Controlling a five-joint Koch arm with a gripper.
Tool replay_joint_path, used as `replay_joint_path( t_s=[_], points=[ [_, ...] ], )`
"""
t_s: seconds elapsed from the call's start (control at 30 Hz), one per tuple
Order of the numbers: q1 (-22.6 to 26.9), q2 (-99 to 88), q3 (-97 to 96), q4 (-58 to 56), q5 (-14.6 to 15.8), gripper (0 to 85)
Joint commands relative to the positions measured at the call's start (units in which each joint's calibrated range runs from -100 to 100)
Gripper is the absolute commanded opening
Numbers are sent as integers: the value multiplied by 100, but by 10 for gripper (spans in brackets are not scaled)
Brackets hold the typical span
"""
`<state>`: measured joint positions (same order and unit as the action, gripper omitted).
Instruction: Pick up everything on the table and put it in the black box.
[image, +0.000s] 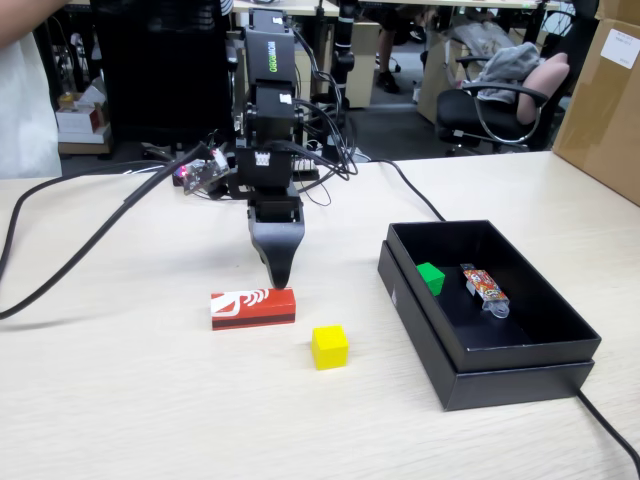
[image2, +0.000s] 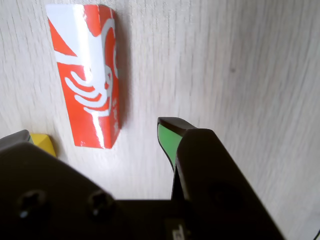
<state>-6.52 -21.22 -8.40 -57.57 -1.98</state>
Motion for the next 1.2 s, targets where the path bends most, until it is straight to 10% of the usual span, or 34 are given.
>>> replay_joint_path(
  t_s=[0.0, 0.37, 0.9, 1.17],
  points=[
    [-93, 211, 595, 171, -44, 475],
    [-288, 1611, 1203, 180, -103, 468],
    [-327, 2013, 1148, 318, -117, 85],
    [-230, 647, 704, 68, -132, 70]
  ],
)
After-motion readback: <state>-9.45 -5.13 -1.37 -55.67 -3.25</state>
